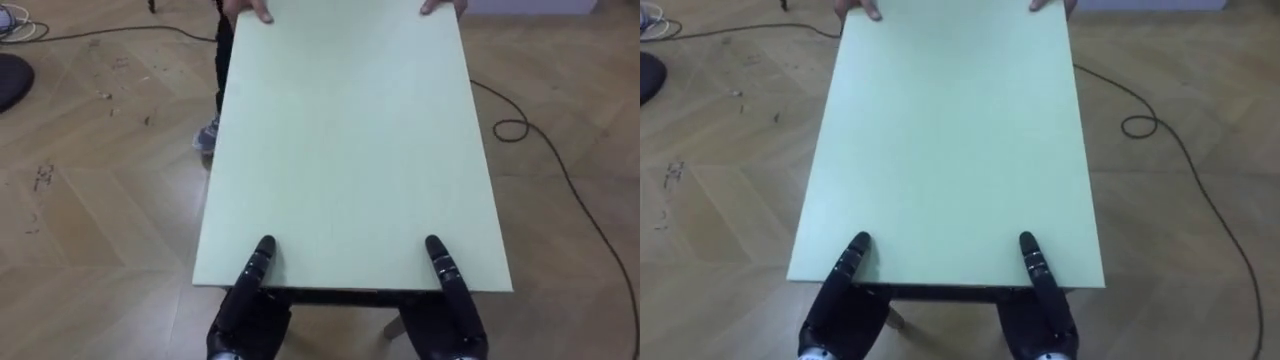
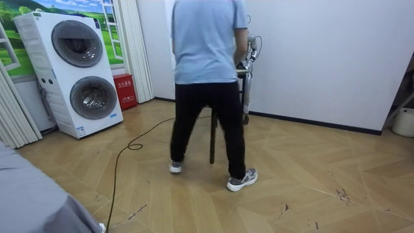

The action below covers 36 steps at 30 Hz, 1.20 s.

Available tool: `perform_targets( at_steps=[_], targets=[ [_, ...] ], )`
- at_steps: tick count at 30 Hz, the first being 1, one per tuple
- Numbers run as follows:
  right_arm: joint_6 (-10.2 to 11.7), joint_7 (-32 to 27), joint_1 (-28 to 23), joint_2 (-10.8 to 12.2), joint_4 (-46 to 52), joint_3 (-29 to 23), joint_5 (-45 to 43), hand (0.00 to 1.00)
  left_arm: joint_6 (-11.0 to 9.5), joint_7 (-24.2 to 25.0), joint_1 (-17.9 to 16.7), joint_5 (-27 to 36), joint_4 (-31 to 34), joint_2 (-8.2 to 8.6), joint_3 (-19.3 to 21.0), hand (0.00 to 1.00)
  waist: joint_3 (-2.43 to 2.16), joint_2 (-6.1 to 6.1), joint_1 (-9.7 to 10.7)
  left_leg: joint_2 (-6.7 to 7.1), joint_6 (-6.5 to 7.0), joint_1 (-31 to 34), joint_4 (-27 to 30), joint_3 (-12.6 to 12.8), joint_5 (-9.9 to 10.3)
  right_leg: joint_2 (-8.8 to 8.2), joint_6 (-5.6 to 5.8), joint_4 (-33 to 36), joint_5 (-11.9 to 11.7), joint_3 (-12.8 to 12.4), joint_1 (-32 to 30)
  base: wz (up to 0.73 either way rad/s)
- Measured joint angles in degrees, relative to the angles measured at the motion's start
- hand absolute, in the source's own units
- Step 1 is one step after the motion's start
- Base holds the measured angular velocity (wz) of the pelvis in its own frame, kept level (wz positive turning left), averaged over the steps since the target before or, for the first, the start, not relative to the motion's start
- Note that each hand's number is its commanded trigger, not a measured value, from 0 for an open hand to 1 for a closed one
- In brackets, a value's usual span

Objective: Move table with human

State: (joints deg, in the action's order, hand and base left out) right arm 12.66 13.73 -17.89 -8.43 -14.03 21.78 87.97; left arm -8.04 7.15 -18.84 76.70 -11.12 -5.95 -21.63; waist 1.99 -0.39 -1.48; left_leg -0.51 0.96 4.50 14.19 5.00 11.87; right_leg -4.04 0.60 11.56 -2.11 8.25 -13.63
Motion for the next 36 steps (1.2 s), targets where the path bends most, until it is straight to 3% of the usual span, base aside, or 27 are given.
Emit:
perform_targets(
  at_steps=[10,12,14,15,17,18,21,22,23,25,26,29,36],
  targets=[
    [-0.3,0.1,1.7,-1.0,0.5,0.8,-1.2,1.0,-0.7,0.2,-2.4,-0.1,2.4,-0.21,0.4,1.0,-0.04,0.1,-2.8,-0.55,-0.49,1.2,-0.3,-3.8,-0.3,-0.18,-0.36,-0.9,1.0,4.0,0.9,0.21],
    [-0.3,0.1,1.9,-1.0,0.5,0.9,-1.3,1.0,-0.8,0.2,-2.4,0.0,2.4,-0.32,0.3,1.0,-0.06,0.14,-2.9,-0.66,-0.76,1.9,0.2,-5.5,-0.3,-0.28,-0.53,-0.9,1.4,5.5,1.2,0.44],
    [-0.4,0.1,1.9,-1.2,0.5,0.9,-1.3,1.0,-0.8,0.2,-2.4,0.2,2.4,-0.64,0.1,1.0,-0.23,0.51,-2.9,-0.86,-1.14,3.2,1.2,-7.5,-0.3,-0.62,-0.83,-0.8,2.2,8.7,1.9,0.67],
    [-0.5,0.1,1.9,-1.2,0.5,0.8,-1.3,1.0,-0.8,0.2,-2.4,0.2,2.4,-0.58,0.1,1.0,-0.28,0.64,-2.7,-0.98,-1.27,3.7,1.6,-7.4,-0.4,-0.73,-0.86,-0.7,2.5,9.5,2.1,0.82],
    [-1.5,0.1,1.9,-1.2,0.3,0.2,-1.2,1.0,-0.8,0.2,-2.5,0.3,2.1,-0.55,0.0,1.0,-0.27,1.08,-1.8,-2.4,-1.75,5.0,2.8,-3.8,-1.0,-1.05,-1.13,-0.6,4.0,13.4,3.6,1.0],
    [-1.6,0.1,1.8,-1.1,0.2,0.1,-1.2,1.0,-0.7,0.2,-2.5,0.3,2.1,-0.59,0.0,1.0,-0.27,1.13,-1.5,-2.73,-1.81,5.2,2.7,-2.8,-1.5,-1.06,-1.28,-0.6,4.4,14.1,4.1,1.3],
    [-1.7,0.2,1.3,-0.7,0.2,-0.5,-1.3,1.0,-0.7,0.2,-2.1,0.3,2.1,-1.19,-0.6,1.0,-0.37,1.22,0.7,-3.1,-1.97,5.4,-0.9,2.4,-6.4,-1.09,-2.01,-0.1,7.7,15.7,4.9,1.54],
    [-1.7,0.2,1.3,-0.9,0.3,-0.7,-1.2,1.0,-0.7,0.2,-1.9,0.3,2.1,-1.09,-0.7,1.0,-0.49,1.49,1.1,-3.3,-1.8,5.3,-2.2,6.5,-8.0,-2.24,-2.31,-0.2,8.3,18.4,4.8,1.15],
    [-1.7,0.2,1.5,-0.6,0.4,-0.7,-1.3,1.0,-0.7,0.2,-2.0,0.3,2.2,-0.91,-0.7,1.0,-0.48,2.02,0.9,-4.1,-0.78,5.3,1.6,11.5,-6.0,-3.16,-2.48,0.2,8.8,21.8,5.4,1.09],
    [-1.5,0.2,1.5,-0.9,0.5,-0.7,-1.1,1.0,-0.8,0.2,-1.8,0.1,2.2,-0.43,-0.6,1.0,-0.38,2.94,1.1,-4.95,-0.43,3.9,6.1,15.1,-2.5,-3.49,-3.09,1.2,9.3,25.6,6.7,1.08],
    [-1.5,0.2,1.6,-0.9,0.6,-0.8,-0.8,1.0,-0.8,0.2,-1.6,0.1,2.2,-0.43,-0.6,1.0,-0.39,3.61,1.1,-5.06,-1.25,3.4,5.9,14.7,-1.3,-3.44,-3.26,2.0,9.8,27.6,6.8,1.0],
    [-1.6,-0.4,2.1,-1.1,0.7,-0.6,-0.8,1.0,-1.0,0.2,-1.5,0.2,2.2,-0.37,-0.5,1.0,-0.35,4.3,0.7,-4.8,-1.22,3.2,3.3,13.4,-1.3,-3.46,-3.14,3.5,11.1,29.5,7.0,0.64],
    [-1.6,-1.6,3.1,-0.4,1.2,0.0,-2.4,1.0,-1.4,0.2,-1.8,0.2,2.2,0.23,0.6,1.0,-0.26,4.37,-3.2,-4.4,-0.25,4.9,2.6,11.0,-2.0,-4.42,-3.12,4.4,11.3,31.3,6.9,0.24]
  ],
)
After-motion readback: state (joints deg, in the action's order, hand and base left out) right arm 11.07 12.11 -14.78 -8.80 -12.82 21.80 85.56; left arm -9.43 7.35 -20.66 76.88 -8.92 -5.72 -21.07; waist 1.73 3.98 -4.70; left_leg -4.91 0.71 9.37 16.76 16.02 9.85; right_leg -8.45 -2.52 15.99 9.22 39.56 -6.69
